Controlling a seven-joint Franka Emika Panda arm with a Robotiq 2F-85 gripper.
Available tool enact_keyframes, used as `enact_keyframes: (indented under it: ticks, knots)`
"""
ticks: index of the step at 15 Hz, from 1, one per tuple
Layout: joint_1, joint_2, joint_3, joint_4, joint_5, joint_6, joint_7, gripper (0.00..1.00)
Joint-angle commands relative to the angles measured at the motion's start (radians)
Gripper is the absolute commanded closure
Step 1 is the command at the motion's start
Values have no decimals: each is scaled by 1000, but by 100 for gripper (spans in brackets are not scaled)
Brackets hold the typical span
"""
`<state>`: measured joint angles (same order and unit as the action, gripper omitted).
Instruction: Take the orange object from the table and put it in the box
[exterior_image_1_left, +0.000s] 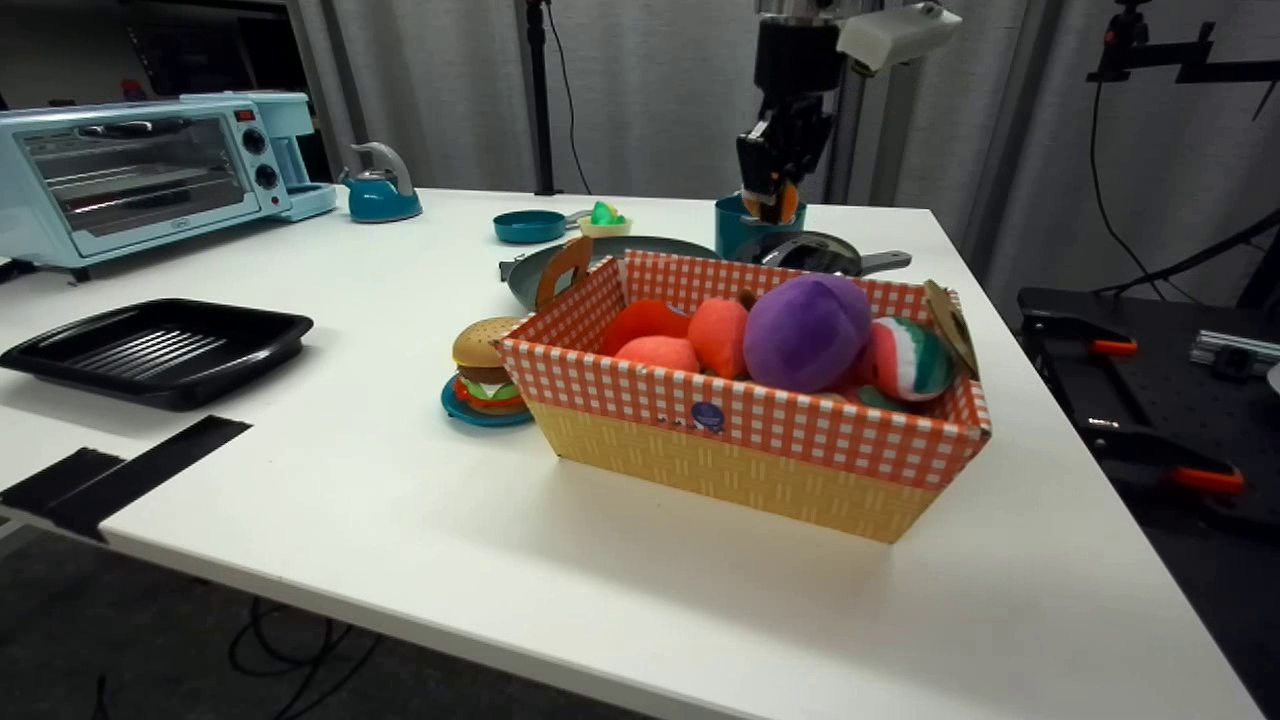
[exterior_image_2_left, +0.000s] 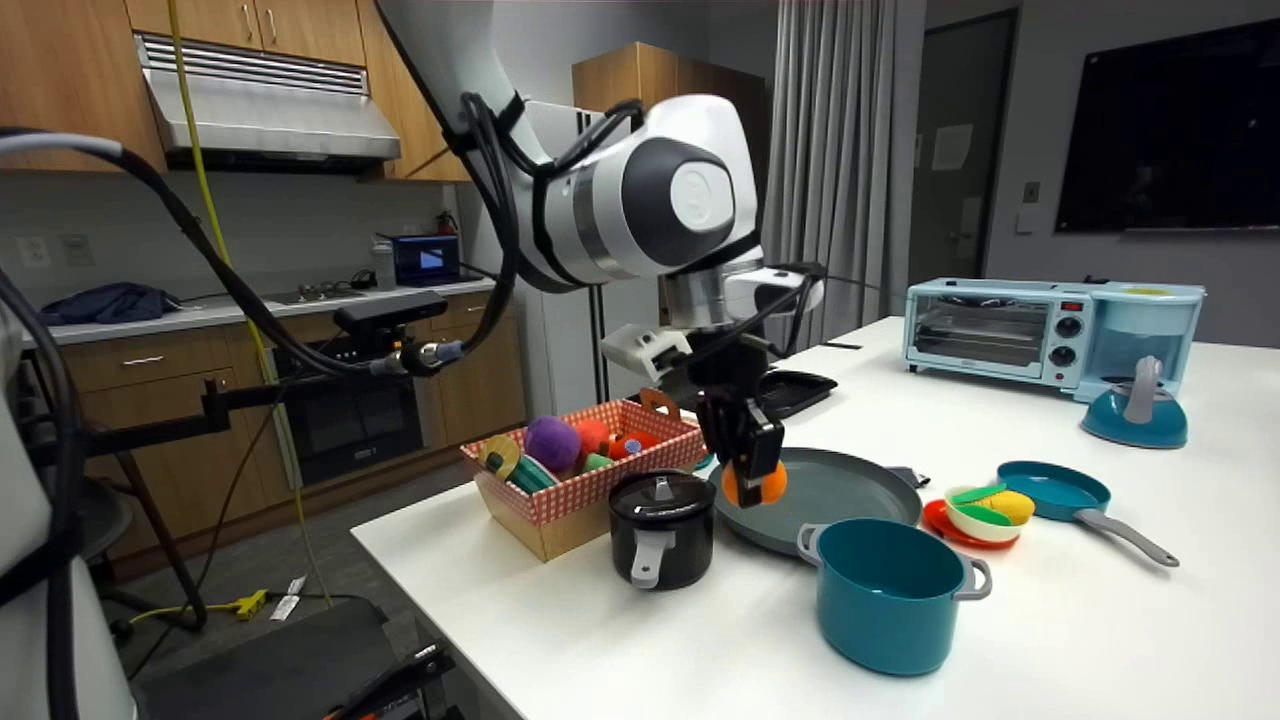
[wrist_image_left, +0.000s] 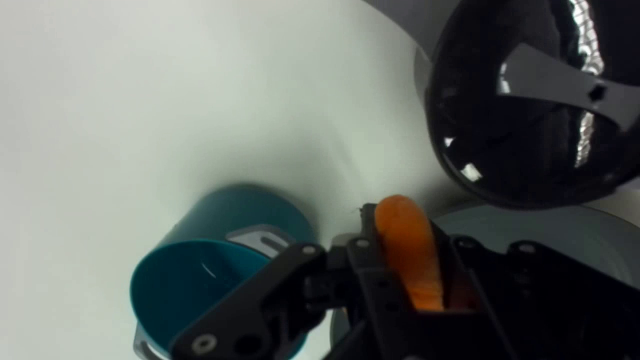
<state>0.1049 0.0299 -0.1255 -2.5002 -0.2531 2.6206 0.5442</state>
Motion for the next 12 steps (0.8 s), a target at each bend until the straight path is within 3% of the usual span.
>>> enact_keyframes:
  ticks: [1,7,12]
  knots:
    - [-14,-64,83,12,10,-75,-40,95]
    - [4,12,183,30,123,-89,-192,95]
    - [28,69,223,57,92,-121,-224,95]
